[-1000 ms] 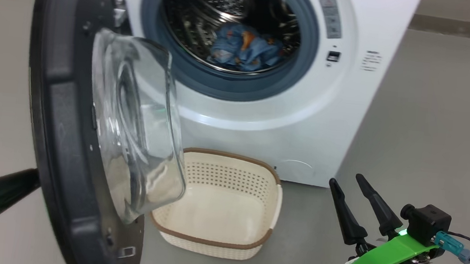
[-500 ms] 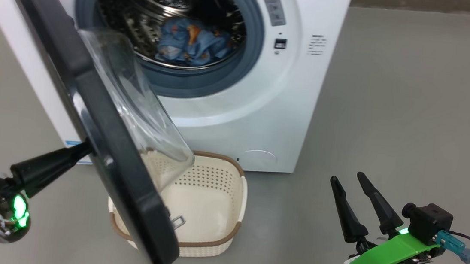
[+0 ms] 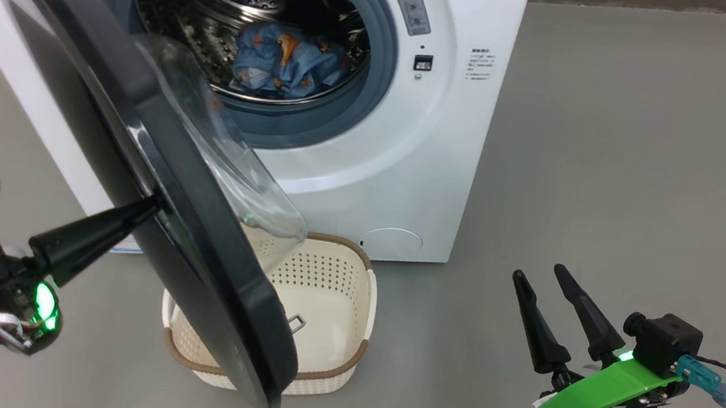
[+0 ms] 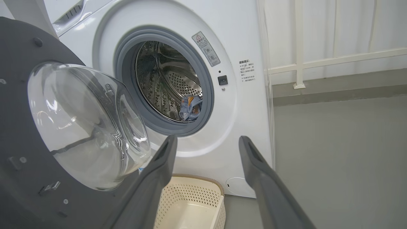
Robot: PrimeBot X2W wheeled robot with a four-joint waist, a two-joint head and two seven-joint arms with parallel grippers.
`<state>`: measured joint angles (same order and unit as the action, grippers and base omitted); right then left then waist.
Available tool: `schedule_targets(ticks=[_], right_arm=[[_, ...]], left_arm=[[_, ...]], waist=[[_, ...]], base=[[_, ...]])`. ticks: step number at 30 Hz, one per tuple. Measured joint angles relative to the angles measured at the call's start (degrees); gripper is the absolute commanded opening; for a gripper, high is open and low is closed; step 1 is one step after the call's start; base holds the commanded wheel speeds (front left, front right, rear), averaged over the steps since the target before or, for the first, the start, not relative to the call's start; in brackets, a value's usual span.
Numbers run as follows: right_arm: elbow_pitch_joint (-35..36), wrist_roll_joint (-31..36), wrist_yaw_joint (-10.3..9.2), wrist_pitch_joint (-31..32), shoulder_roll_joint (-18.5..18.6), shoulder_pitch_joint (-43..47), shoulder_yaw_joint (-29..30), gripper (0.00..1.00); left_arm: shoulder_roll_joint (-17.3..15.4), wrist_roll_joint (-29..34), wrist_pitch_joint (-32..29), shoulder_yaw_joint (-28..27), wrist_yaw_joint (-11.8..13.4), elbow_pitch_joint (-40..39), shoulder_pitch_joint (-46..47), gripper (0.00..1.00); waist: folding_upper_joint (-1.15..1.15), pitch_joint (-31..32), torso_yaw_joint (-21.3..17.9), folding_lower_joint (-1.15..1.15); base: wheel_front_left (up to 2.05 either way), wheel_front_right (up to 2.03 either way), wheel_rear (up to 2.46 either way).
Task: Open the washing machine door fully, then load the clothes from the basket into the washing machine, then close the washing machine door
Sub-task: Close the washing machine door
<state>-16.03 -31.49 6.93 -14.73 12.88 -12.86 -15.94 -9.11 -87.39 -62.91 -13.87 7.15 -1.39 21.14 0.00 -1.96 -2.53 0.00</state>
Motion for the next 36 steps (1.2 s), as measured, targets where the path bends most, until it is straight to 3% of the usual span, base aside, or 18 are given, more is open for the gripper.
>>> schedule_targets(ticks=[11, 12, 13, 15, 17, 21, 27, 36], right_arm=[[0.0, 0.05, 0.0, 0.01, -0.08, 0.0, 0.27, 1.0], [0.0, 0.05, 0.0, 0.0, -0.09, 0.0, 0.31, 1.0], [0.01, 0.05, 0.0, 0.01, -0.09, 0.0, 0.36, 1.0], [0.08, 0.07, 0.0, 0.01, -0.11, 0.0, 0.51, 1.0], [0.12, 0.07, 0.0, 0.01, -0.11, 0.0, 0.58, 1.0], [0.46, 0.07, 0.0, 0.0, -0.12, 0.01, 1.36, 1.0], [0.66, 0.12, 0.0, 0.01, -0.1, 0.01, 1.78, 1.0], [1.02, 0.12, 0.0, 0.0, -0.03, 0.03, 2.35, 1.0]], left_arm=[[-0.05, 1.79, 1.44, 0.23, -1.91, -0.76, 0.29, 0.0], [-0.12, 2.21, 1.88, 0.12, -2.25, -0.87, 0.28, 0.05], [-0.2, 2.94, 2.35, 0.02, -2.76, -1.07, 0.26, 0.33], [-0.73, 4.89, 4.36, -0.76, -4.56, -2.11, 0.0, 1.0], [-0.83, 5.36, 5.14, -1.1, -5.1, -2.35, -0.18, 1.0], [-0.91, 9.23, 9.33, -2.2, -8.65, -3.1, -1.96, 1.0], [-1.03, 20.67, 20.86, -2.76, -13.39, -4.45, -5.98, 1.0], [-0.42, 37.8, 43.77, 0.27, -14.24, -5.47, -13.76, 1.0]], waist=[[0.0, 0.3, 2.39, 0.0], [0.0, 0.31, 2.56, 0.0], [0.0, 0.33, 2.72, 0.0], [0.0, 0.24, 2.93, 0.0], [0.0, 0.2, 2.93, 0.0], [0.0, 0.0, 2.87, 0.0], [0.0, -0.33, 2.47, 0.0], [0.0, 0.1, 2.09, 0.0]], base=[[0.0, 0.0, 0.0], [0.0, 0.0, 0.0], [0.0, 0.0, 0.0], [0.0, 0.0, 0.0], [0.0, 0.0, 0.0], [0.0, 0.0, 0.0], [0.0, 0.0, 0.0], [0.0, 0.0, 0.0]])
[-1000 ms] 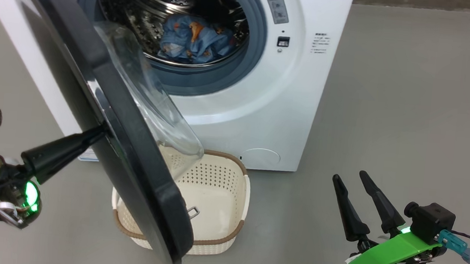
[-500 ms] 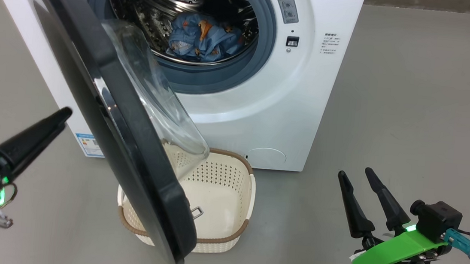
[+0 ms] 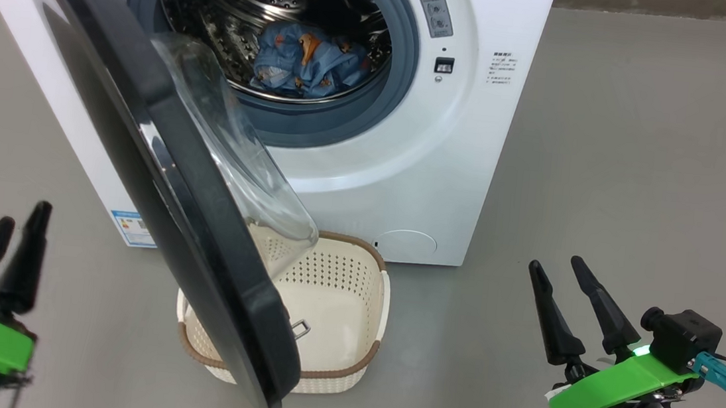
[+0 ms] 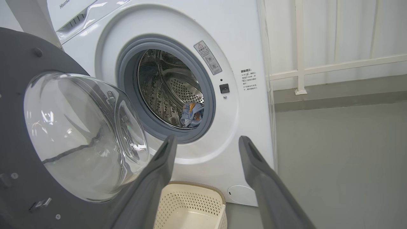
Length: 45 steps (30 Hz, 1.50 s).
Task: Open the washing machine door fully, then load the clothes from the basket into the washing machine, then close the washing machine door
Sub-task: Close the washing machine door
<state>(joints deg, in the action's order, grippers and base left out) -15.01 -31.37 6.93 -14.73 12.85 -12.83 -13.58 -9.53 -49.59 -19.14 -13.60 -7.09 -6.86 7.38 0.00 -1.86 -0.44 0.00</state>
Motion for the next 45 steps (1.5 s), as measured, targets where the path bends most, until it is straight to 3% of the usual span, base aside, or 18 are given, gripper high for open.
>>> schedule_targets(ticks=[10, 19, 32, 45], right_arm=[[-0.09, 0.01, 0.0, 0.0, 1.1, 0.02, -0.08, 1.0], [-0.05, 0.0, 0.0, 0.0, 1.53, 0.01, -0.22, 1.0], [0.22, 0.14, 0.0, 0.0, 1.37, -0.02, 0.12, 1.0], [0.42, 0.59, 0.0, 0.0, 1.1, -0.02, 0.45, 1.0]], left_arm=[[-0.54, 8.75, 18.61, 7.08, -0.23, 4.5, -5.26, 1.0], [-1.55, 17.47, 28.86, 11.61, -0.2, 11.67, -6.47, 1.0], [-1.3, 25.18, 33.15, 13.51, 1.31, 16.52, -6.16, 1.0], [-0.55, 26.63, 33.48, 13.61, 1.29, 16.68, -5.77, 1.0]], waist=[[0.0, 0.58, 0.18, 0.0], [0.0, 0.21, 0.05, 0.0], [0.0, -1.13, -0.49, 0.0], [0.0, -1.34, -0.18, 0.0]], base=[[0.0, 0.0, 0.0], [0.0, 0.0, 0.0], [0.0, 0.0, 0.0], [0.0, 0.0, 0.0]])
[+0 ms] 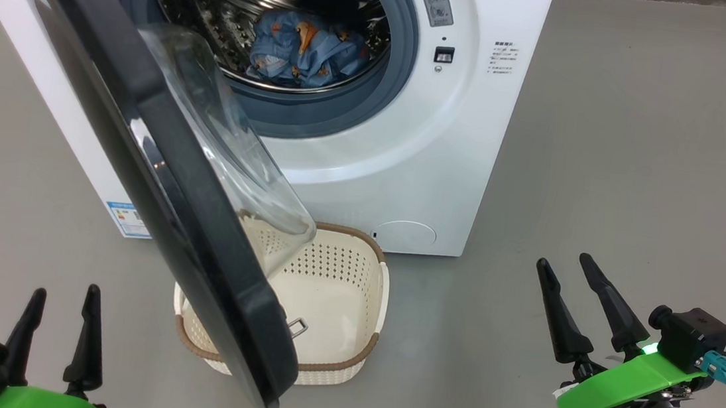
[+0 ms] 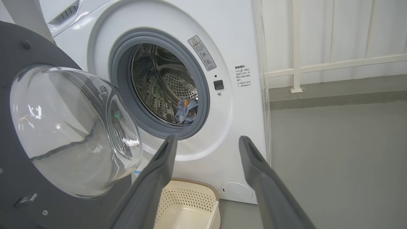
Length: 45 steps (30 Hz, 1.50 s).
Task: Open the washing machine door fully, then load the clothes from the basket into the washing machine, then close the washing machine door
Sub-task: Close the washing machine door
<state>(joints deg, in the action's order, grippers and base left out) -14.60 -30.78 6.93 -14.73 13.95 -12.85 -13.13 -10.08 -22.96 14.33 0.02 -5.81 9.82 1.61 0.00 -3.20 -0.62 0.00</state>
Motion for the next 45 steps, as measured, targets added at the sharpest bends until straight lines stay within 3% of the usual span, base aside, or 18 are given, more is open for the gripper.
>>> schedule_targets(ticks=[8, 9, 11, 13, 15, 16, 29, 45], right_arm=[[0.05, -0.01, 0.0, 0.0, -0.02, -0.01, 0.03, 0.98], [0.11, -0.01, 0.0, 0.0, -0.04, -0.02, 0.03, 0.87], [0.31, -0.01, 0.0, 0.01, -0.15, -0.06, -0.05, 0.47], [0.48, -0.01, 0.0, 0.0, -0.21, -0.1, -0.49, 0.29], [0.57, -0.01, 0.0, 0.01, -0.23, -0.13, -0.88, 0.03], [0.68, -0.01, 0.0, 0.01, -0.3, -0.16, -1.22, 0.0], [7.33, -0.08, 0.0, 0.0, -1.12, -3.97, -5.81, 0.0], [20.47, 2.0, 0.0, 0.0, -2.25, -6.28, -17.35, 0.0]], left_arm=[[0.33, 0.05, 0.11, -0.07, -0.01, 0.0, 0.0, 1.0], [0.44, 0.05, 0.14, -0.07, -0.01, 0.0, 0.01, 1.0], [0.73, 0.07, 0.25, -0.09, -0.02, -0.01, 0.01, 1.0], [0.78, 0.07, 0.29, -0.09, -0.03, -0.01, 0.02, 1.0], [0.8, 0.1, 0.29, -0.11, -0.04, -0.01, 0.03, 1.0], [0.88, 0.2, 0.29, -0.14, -0.08, -0.01, 0.04, 1.0], [2.57, 0.48, 0.29, -0.11, -0.57, 0.76, 0.79, 1.0], [3.76, 0.56, 0.3, 0.48, -1.02, 2.01, 0.71, 1.0]], waist=[[0.0, -0.1, 0.4, 0.0], [0.0, -0.13, 0.51, 0.0], [0.0, -0.17, 0.78, 0.0], [0.0, -0.21, 1.11, 0.0], [0.0, -0.22, 1.3, 0.0], [0.0, -0.23, 1.52, 0.0], [0.0, 0.15, 6.17, 0.0], [0.0, 2.13, 13.84, 0.0]], base=[[0.0, 0.0, 0.0], [0.0, 0.0, 0.0], [0.0, 0.0, 0.0], [0.0, 0.0, 0.0], [0.0, 0.0, 0.0], [0.0, 0.0, 0.0], [0.0, 0.0, 0.0], [0.0, 0.0, 0.0]])
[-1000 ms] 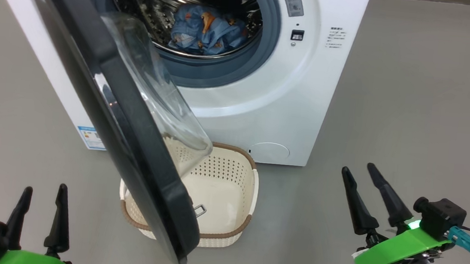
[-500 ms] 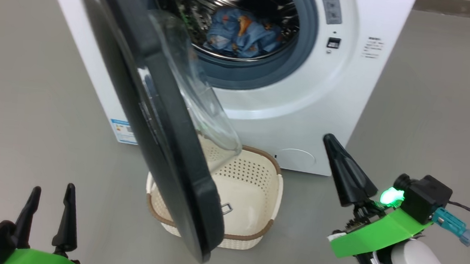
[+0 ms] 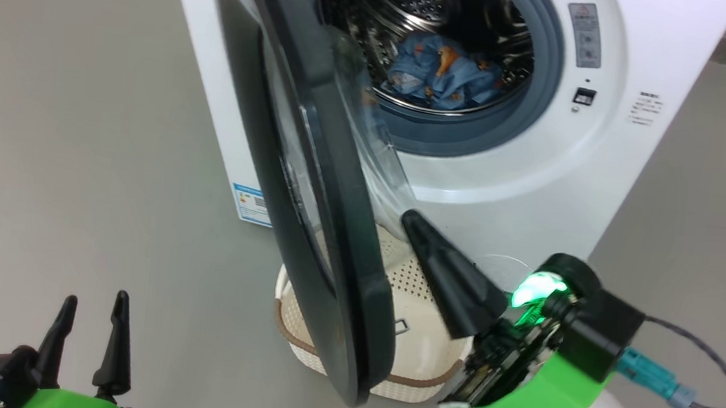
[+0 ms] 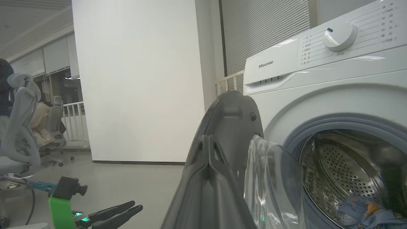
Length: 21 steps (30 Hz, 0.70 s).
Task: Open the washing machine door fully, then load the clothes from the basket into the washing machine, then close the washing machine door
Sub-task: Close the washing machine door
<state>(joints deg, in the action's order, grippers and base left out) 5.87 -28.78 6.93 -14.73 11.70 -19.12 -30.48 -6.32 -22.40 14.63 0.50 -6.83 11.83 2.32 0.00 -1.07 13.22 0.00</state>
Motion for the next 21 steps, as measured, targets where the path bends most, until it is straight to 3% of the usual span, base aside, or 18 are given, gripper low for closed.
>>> schedule_targets(ticks=[10, 16, 21], right_arm=[[0.52, -0.07, 0.0, 0.0, 0.58, -0.02, -8.62, 0.0], [-4.54, 0.07, 0.03, 0.0, 2.9, -1.16, -15.67, 0.0], [-9.58, -0.02, 0.04, 0.0, 3.41, -1.23, -18.11, 0.0]], left_arm=[[0.12, 0.0, -0.01, 0.57, -0.08, 0.57, -0.02, 1.0], [0.41, -0.01, -0.01, 0.77, -0.26, 0.8, -0.02, 1.0], [0.52, -0.01, -0.01, 0.71, -0.26, 0.87, -0.02, 1.0]], waist=[[0.0, 0.75, 2.97, 0.0], [0.0, 0.16, 3.74, 0.0], [0.0, -0.21, 3.81, 0.0]], base=[[0.0, 0.0, 0.0], [0.0, 0.0, 0.0], [0.0, 0.0, 0.0]])
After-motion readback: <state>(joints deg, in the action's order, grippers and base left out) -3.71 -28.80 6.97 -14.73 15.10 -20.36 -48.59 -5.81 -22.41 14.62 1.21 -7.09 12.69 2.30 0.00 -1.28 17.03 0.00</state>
